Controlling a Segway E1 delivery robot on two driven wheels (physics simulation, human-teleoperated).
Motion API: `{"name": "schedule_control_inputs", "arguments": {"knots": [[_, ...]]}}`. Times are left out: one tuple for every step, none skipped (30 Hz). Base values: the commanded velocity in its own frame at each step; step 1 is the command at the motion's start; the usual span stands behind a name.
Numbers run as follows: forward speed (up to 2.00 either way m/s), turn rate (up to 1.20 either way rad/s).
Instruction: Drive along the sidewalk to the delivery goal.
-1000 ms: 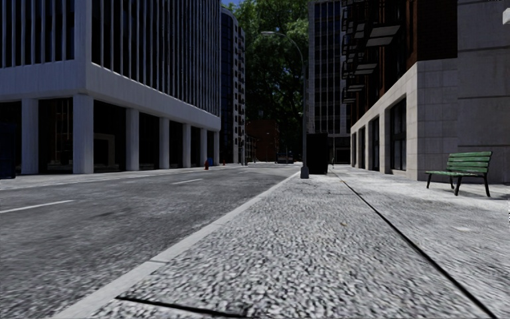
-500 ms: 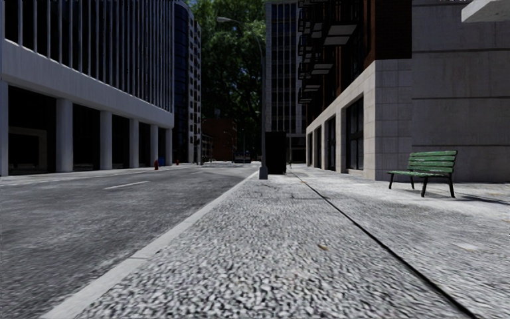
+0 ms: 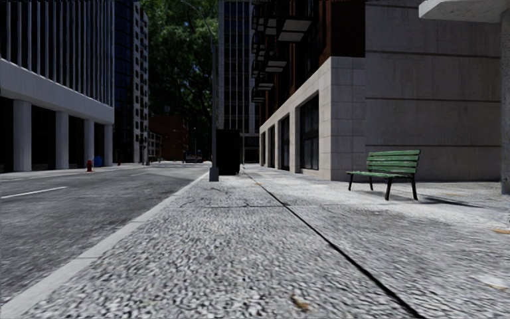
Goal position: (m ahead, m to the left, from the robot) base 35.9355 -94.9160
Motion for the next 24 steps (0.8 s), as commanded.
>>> {"name": "schedule_control_inputs", "arguments": {"knots": [[1.97,0.0],[1.97,0.0],[1.97,0.0],[1.97,0.0],[1.97,0.0],[1.98,0.0],[1.99,0.0],[1.99,0.0],[1.99,0.0],[1.99,0.0],[1.99,0.0],[1.99,0.0],[1.99,0.0],[1.99,0.0],[1.97,0.0],[1.94,0.0],[1.93,0.0],[1.92,0.0],[1.92,0.0],[1.92,0.0],[1.92,0.0],[1.92,0.0],[1.92,0.0],[1.92,0.0]]}}
